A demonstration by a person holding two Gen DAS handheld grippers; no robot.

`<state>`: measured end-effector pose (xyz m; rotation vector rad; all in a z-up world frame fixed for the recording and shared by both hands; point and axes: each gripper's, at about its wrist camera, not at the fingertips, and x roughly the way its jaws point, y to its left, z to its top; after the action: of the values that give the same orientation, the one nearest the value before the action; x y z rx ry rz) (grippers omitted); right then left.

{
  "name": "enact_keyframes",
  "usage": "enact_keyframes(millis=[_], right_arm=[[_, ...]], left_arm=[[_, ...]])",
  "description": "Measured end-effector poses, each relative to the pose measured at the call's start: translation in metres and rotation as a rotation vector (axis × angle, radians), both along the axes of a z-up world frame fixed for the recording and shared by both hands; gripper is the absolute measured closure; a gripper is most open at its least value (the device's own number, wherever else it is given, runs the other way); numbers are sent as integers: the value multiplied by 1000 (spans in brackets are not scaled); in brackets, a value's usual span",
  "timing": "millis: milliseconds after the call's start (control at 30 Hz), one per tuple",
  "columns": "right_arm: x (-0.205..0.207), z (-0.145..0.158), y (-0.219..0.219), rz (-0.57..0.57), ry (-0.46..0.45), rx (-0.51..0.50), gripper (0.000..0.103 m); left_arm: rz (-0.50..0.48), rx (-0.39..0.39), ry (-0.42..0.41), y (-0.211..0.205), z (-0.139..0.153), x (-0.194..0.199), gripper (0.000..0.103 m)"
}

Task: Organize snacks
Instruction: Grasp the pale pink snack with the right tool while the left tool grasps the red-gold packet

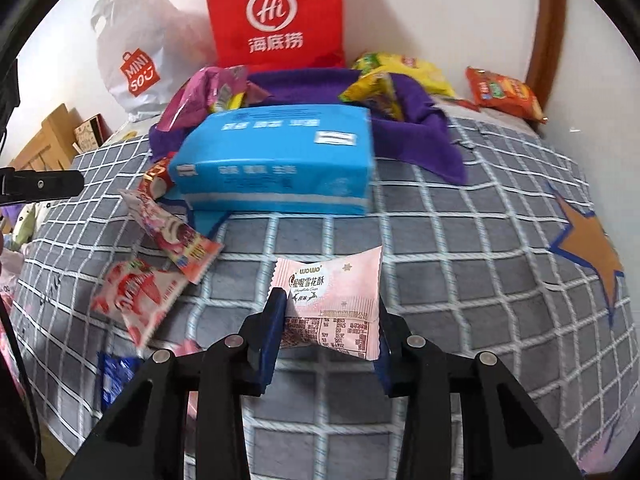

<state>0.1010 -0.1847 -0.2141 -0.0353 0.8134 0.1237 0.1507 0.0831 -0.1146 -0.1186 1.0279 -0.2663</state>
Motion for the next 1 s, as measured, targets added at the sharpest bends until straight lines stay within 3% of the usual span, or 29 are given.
enact_keyframes(millis=[200, 333, 467, 533, 767, 1000], right_arm=[[-6, -8, -18, -15, 14, 45, 69], [-3, -16, -18, 2, 28, 47, 58], [-3, -24, -14, 14, -1, 25, 65], [-2, -23, -16, 13, -8, 42, 71], [23, -14, -30, -14, -32, 64, 72], [55, -22, -31, -35, -48, 23, 71]], left_arm=[[14, 52, -29, -16, 2, -18, 24], [23, 74, -23, -22, -1, -20, 24], [35, 101, -21, -28, -3, -13, 30], [32, 114, -16, -31, -4, -6, 33], [26, 167, -35, -41, -12, 33, 33], [45, 200, -23, -38, -39, 75, 33]])
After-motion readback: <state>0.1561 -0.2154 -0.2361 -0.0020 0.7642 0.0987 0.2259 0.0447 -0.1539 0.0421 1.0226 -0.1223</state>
